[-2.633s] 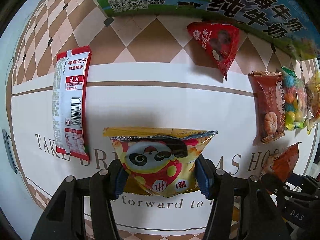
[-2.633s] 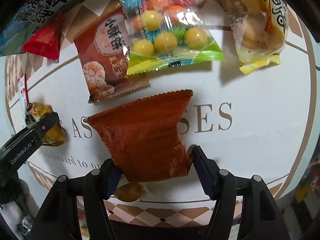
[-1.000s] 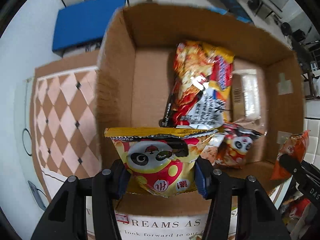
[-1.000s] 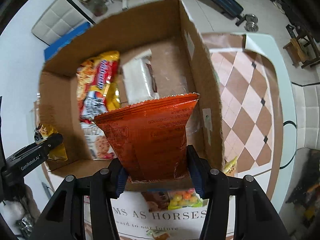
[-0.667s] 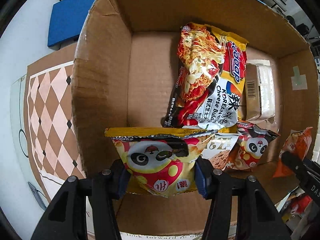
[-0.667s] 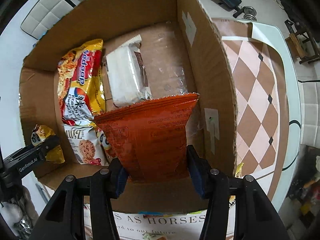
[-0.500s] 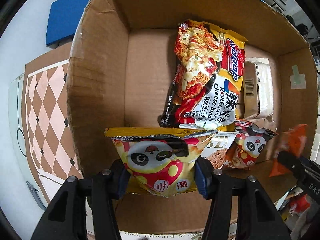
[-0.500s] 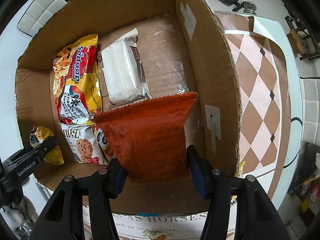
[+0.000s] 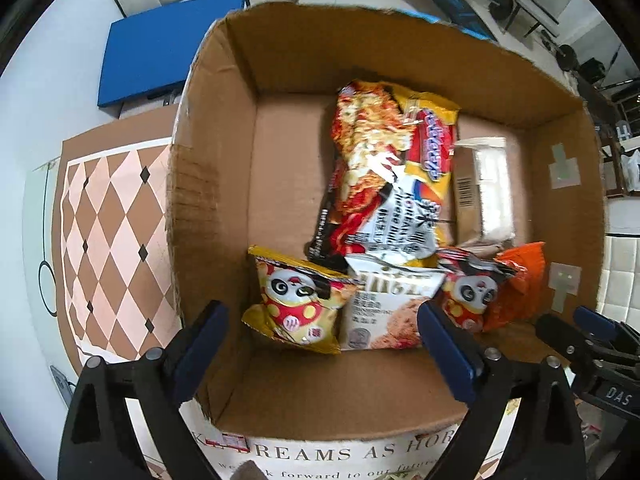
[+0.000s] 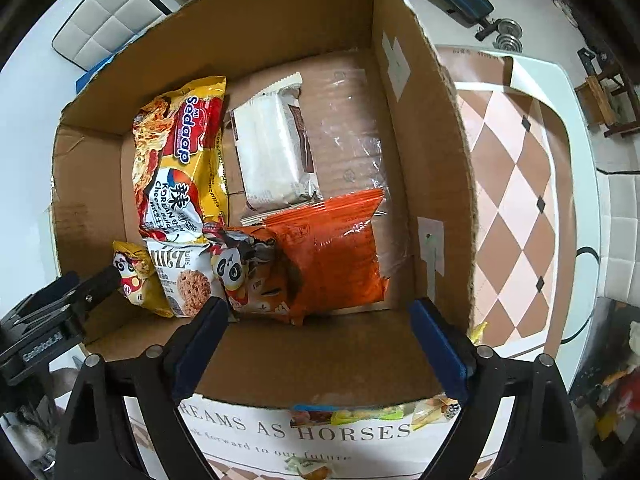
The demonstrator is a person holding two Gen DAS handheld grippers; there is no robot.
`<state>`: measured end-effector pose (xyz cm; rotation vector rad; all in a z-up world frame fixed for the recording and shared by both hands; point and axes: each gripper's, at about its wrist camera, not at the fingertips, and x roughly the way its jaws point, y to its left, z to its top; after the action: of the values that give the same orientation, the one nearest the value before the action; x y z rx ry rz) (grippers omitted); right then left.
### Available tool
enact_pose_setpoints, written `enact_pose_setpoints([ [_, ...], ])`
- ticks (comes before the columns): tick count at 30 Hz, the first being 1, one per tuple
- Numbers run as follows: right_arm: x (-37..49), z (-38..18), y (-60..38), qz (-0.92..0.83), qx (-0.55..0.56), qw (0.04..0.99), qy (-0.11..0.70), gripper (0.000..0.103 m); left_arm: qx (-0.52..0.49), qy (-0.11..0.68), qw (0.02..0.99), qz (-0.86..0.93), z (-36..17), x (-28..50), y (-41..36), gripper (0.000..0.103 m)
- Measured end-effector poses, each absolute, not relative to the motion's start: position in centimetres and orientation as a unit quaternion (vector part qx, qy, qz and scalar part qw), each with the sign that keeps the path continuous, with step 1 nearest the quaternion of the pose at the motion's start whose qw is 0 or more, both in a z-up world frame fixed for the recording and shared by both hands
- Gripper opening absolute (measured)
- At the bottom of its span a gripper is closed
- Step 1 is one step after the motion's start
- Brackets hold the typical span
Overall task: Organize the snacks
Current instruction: 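Open the left tool releasing the panda bag while the right tool releases the orange-red bag in the box, then move the left tool to the red-white strip pack while the right tool moves to the yellow cookie bag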
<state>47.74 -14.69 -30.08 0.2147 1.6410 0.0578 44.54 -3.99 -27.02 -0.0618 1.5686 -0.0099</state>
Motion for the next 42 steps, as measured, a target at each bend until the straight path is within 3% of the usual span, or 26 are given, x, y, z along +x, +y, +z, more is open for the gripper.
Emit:
enact_pose_setpoints([
  [19, 39.2, -18.0, -14.1, 0.052, 0.043, 0.788, 0.612, 0.096, -0.035, 0.577, 0.816, -0.013, -15.0, 34.7, -5.1, 0.097],
  [29, 34.3, -14.3, -14.9, 0.083, 0.079, 0.812, 0.572, 0.096, -0.041, 0.538, 0.842, -0.011, -12.1, 29.9, -4.9, 0.097],
  [34, 32.8, -16.8, -18.0, 0.055, 0.111, 0.799, 0.588, 0.096, -0.049, 0.54, 0.84, -0.002, -13.8, 27.5, -5.7, 0.097],
  [42, 33.2, -26.4, -24.0, 0.001, 0.095, 0.759, 0.644, 0.096, -0.054, 0.603, 0.796, 0.011, -22.2, 26.0, -7.9, 0.097],
])
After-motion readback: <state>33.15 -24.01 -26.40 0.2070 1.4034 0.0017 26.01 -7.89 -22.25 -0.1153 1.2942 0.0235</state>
